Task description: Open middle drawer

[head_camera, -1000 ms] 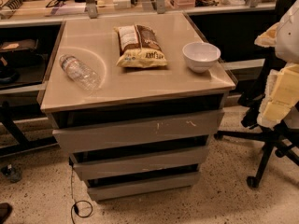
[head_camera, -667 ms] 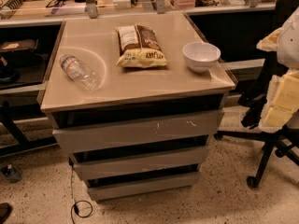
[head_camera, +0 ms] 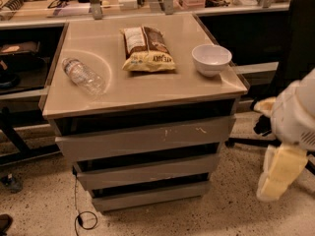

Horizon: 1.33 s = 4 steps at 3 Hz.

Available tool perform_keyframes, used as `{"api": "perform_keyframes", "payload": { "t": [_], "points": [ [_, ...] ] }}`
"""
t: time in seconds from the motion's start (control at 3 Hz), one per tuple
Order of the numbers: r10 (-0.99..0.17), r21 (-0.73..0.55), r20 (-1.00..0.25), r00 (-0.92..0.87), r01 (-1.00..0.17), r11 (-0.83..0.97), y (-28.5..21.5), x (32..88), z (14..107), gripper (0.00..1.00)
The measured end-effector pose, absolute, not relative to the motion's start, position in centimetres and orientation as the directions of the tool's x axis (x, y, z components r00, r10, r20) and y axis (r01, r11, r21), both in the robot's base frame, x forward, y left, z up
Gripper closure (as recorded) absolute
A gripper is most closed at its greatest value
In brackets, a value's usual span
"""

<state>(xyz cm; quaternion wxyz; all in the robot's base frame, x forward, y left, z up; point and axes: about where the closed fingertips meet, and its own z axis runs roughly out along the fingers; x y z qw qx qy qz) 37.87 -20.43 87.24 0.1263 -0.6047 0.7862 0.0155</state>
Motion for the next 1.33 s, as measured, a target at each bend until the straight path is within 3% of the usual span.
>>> {"api": "perform_keyframes", "payload": {
  "t": [0.33,0.67,1.33],
  "points": [
    [-0.948,-0.012,-0.217,-0.235,-0.97,0.243,-19.4,35.0,79.1,0.0],
    [-0.947,-0.014,-0.217,-0.235,-0.97,0.244,-19.4,35.1,79.2,0.0],
    [-0.933,0.012,-0.269,-0.239,-0.969,0.245,-16.4,36.3,69.4,0.0]
  ]
}}
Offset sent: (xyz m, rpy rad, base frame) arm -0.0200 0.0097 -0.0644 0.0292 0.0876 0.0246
